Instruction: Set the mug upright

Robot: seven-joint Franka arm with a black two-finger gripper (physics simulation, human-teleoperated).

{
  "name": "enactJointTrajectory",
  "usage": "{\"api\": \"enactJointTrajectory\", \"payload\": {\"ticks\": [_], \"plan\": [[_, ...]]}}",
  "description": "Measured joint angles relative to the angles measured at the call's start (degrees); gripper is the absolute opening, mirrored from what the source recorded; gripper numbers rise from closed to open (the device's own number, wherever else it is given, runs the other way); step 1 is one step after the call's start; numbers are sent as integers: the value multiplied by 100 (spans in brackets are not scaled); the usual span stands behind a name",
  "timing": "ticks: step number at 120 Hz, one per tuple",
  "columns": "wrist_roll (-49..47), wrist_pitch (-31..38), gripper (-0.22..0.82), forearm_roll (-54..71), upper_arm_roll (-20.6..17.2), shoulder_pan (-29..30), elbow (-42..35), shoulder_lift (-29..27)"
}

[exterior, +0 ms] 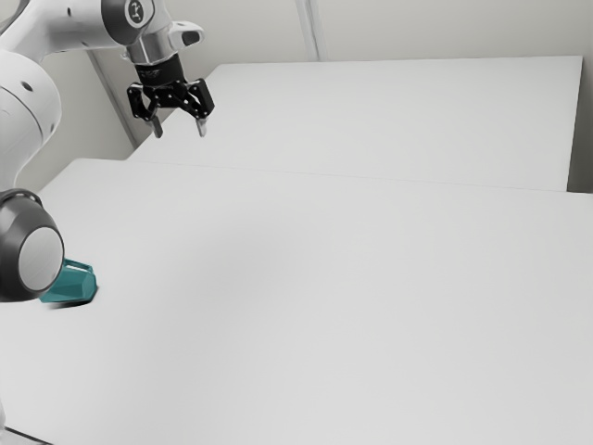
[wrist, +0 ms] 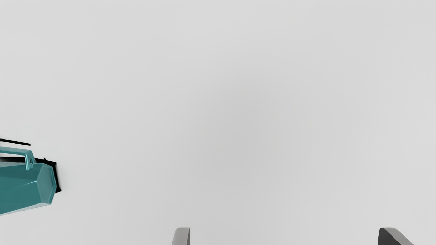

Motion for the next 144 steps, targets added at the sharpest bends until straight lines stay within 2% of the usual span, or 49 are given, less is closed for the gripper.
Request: {"api": "enactJointTrajectory", "payload": {"ticks": [15,28,36,47,66,92,104,123,144], "plan": [[1,-13,60,11,-1,-5,-2,3],[1,-18,60,110,-194,-21,-156,-62],[26,0,60,255,-232,-8,-415,-238],[169,243,60,385,-188,80,-1142,-679],[571,585,60,363,341,325,-1952,-1023],[1347,783,60,-144,1020,832,-2226,-1020],[1766,806,60,-452,1117,1210,-2215,-818],[2440,715,60,-1046,1113,2112,-1804,-75],[3132,550,60,-1403,1116,2610,-1376,440]]}}
